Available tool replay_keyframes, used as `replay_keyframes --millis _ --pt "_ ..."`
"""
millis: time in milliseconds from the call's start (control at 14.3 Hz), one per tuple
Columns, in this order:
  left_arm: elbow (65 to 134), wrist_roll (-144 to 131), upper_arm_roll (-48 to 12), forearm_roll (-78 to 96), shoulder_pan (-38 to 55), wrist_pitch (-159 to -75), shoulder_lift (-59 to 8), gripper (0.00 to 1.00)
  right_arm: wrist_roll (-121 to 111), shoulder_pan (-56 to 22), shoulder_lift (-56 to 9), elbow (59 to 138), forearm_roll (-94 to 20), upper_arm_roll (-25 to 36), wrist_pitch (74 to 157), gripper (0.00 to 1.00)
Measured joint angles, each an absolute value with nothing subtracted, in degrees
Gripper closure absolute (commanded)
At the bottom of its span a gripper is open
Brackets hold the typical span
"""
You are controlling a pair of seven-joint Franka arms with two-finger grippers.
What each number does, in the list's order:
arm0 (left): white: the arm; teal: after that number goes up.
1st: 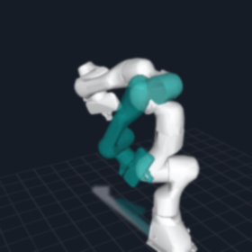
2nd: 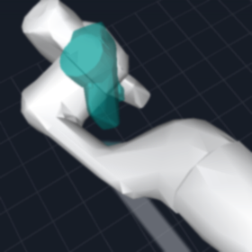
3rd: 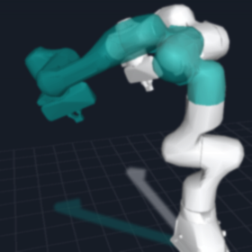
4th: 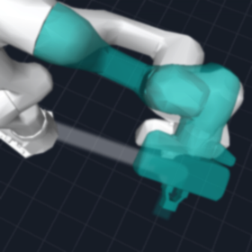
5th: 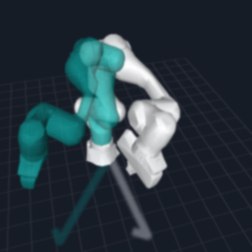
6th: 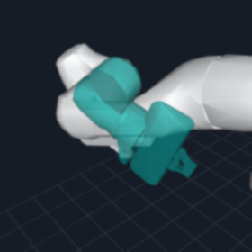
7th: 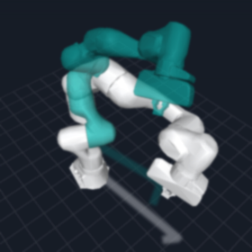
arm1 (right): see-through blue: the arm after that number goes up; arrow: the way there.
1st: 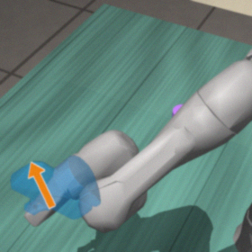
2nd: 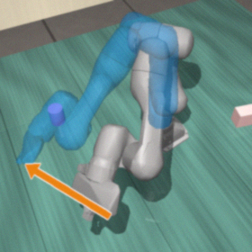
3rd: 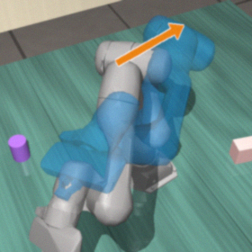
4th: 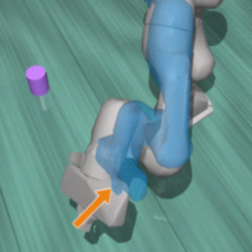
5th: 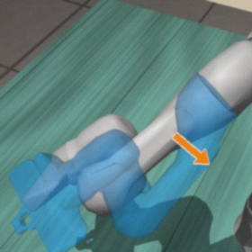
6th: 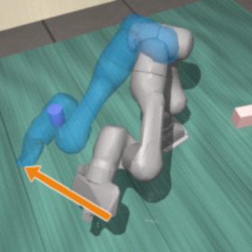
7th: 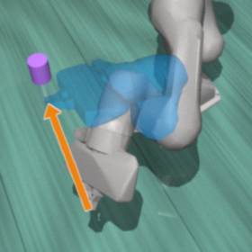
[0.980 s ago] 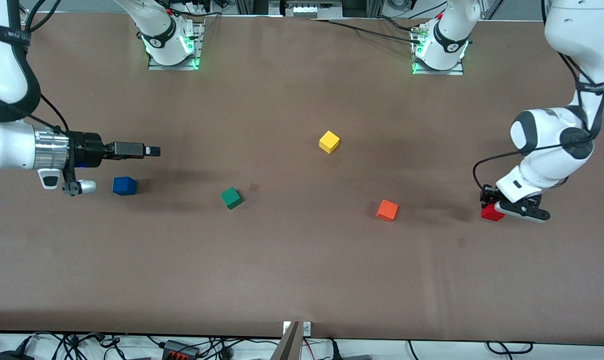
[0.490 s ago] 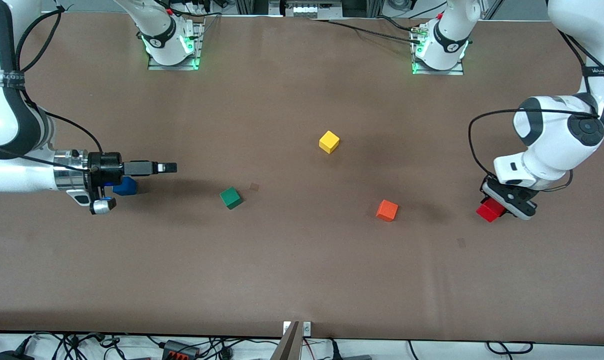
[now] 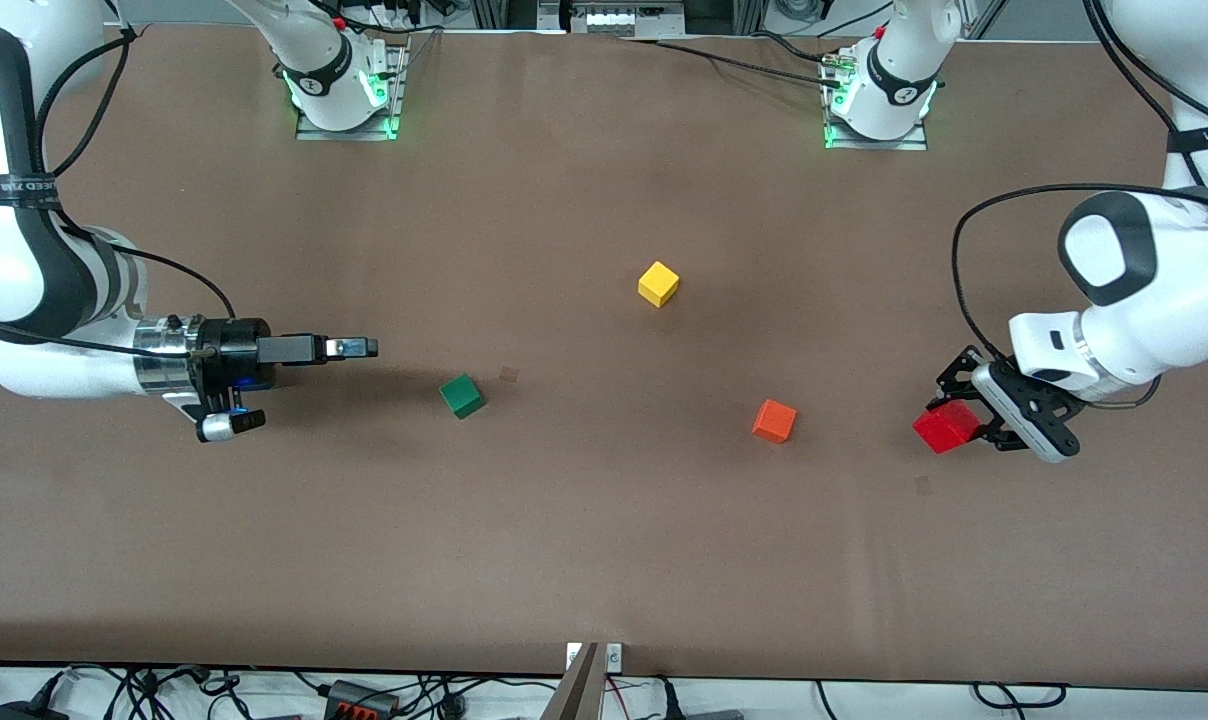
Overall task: Pass red block to right arm, stack on blue
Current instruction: 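Close the left gripper on the red cube and lift it, then carry the red cube toward the right gripper with the left gripper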
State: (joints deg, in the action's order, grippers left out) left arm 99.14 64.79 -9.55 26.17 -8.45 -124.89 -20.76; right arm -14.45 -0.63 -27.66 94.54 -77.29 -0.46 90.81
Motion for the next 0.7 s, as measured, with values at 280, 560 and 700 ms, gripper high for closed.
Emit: replay_keyframes --millis 280,560,700 --pt "96.3 75.5 -11.1 43.4 -8.0 -119.8 -23.1 0.77 -17.7 -2.5 -28.8 94.5 -79.5 -0.5 90.8 0.0" --pt "94.8 81.5 -17.5 57.6 -7.5 -115.9 -23.2 0.82 -20.9 -3.6 -29.2 94.5 -80.5 -0.5 89.7 0.0" --pt "94.0 85.4 -19.8 67.0 -6.4 -115.4 -23.5 0.85 -21.4 -3.6 -29.6 94.5 -82.2 -0.5 89.4 0.0"
